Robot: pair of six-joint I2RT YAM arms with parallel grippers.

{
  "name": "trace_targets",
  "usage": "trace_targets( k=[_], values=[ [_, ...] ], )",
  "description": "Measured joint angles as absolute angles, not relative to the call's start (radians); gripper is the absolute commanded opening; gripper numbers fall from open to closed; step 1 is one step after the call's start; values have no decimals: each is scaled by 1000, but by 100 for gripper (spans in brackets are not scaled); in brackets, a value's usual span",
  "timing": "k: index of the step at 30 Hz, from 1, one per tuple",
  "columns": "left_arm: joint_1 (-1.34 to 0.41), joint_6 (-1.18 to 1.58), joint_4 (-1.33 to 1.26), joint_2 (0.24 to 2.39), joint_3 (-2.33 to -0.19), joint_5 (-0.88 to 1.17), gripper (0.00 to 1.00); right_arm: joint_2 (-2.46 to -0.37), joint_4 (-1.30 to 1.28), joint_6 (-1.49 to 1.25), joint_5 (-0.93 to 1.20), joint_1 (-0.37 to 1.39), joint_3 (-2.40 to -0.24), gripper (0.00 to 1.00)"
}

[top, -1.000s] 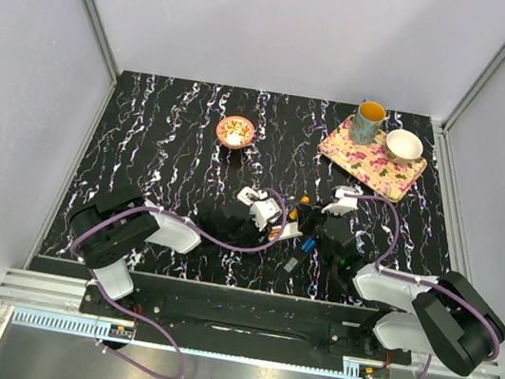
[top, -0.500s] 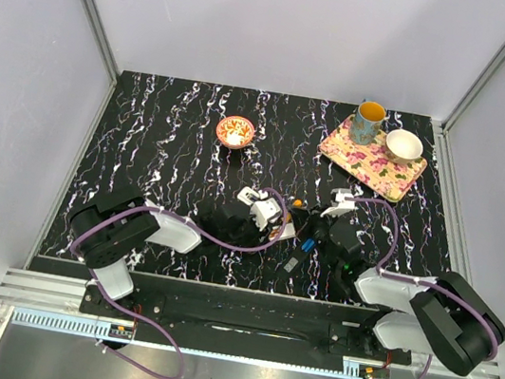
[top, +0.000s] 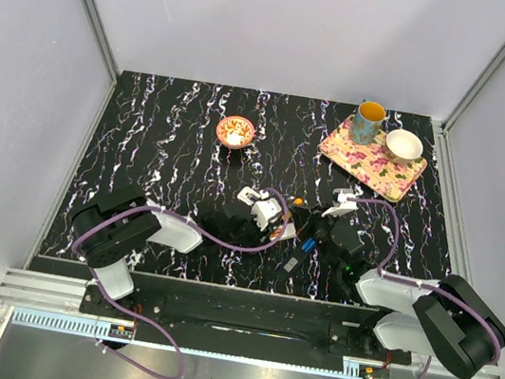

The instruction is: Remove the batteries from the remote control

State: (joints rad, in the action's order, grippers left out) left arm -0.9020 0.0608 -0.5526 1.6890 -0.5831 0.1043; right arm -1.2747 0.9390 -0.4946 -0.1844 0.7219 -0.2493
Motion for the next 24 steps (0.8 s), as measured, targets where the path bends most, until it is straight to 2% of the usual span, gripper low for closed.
trace_targets(
  k=[9, 24],
  values=[
    [-902, 61, -555, 1691, -583, 105, 7, -1286, 902, -389, -332, 720, -270, 0],
    [-902, 61, -556, 1691, -583, 105, 6, -1360, 959, -398, -331, 711, -276, 0]
  ],
)
